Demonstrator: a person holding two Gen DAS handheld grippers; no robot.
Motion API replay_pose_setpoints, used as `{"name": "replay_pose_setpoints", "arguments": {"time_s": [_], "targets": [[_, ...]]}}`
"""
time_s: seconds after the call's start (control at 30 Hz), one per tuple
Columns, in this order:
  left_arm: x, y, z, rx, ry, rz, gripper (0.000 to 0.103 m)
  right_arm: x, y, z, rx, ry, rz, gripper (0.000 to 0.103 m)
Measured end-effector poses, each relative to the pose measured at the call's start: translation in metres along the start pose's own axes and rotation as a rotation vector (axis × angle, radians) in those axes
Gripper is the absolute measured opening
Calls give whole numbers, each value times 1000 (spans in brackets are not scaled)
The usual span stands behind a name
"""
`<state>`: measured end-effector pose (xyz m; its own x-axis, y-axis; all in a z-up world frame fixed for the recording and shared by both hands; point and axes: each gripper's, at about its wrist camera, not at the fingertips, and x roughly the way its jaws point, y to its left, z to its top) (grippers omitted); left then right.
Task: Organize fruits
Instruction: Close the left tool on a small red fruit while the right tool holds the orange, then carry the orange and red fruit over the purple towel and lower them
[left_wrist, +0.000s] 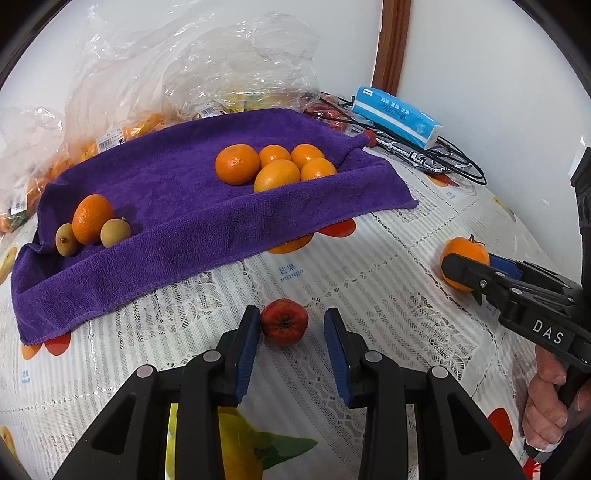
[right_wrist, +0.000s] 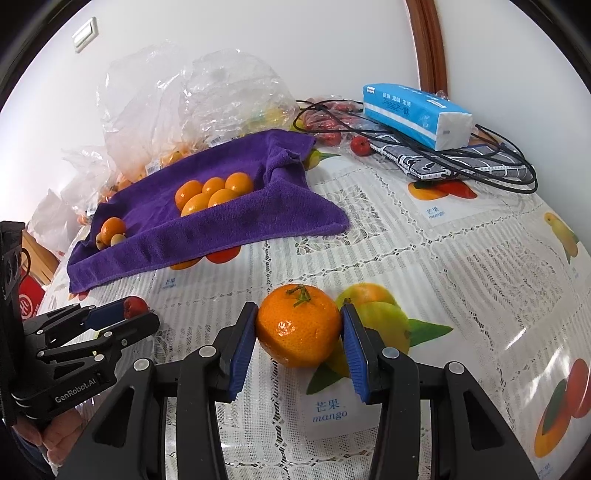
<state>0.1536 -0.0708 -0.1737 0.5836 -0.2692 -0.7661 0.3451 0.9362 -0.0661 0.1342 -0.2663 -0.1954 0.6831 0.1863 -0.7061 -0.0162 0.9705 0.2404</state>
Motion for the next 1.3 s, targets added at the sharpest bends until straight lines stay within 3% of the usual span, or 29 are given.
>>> {"name": "replay_pose_setpoints", "arguments": {"time_s": [0.1,0.27,0.77,1.13,1.3], "targets": [[-1,1,0,-9,-2,-12,34,0,0,0,1,0,-8,45],[-2,6,0,-37,-9,-16,24,1,0,0,2,0,-7,45],[-27,19,3,-96,-114,-81,24,2,9,-1,-47,14,-29,45],[-51,46,11,-189,-209,-61,24,-1,14,-1,-62,-5,-51,44],[-55,64,12,-256,-226,-37,24,-1,21,1,-26,-1,22,44]]}}
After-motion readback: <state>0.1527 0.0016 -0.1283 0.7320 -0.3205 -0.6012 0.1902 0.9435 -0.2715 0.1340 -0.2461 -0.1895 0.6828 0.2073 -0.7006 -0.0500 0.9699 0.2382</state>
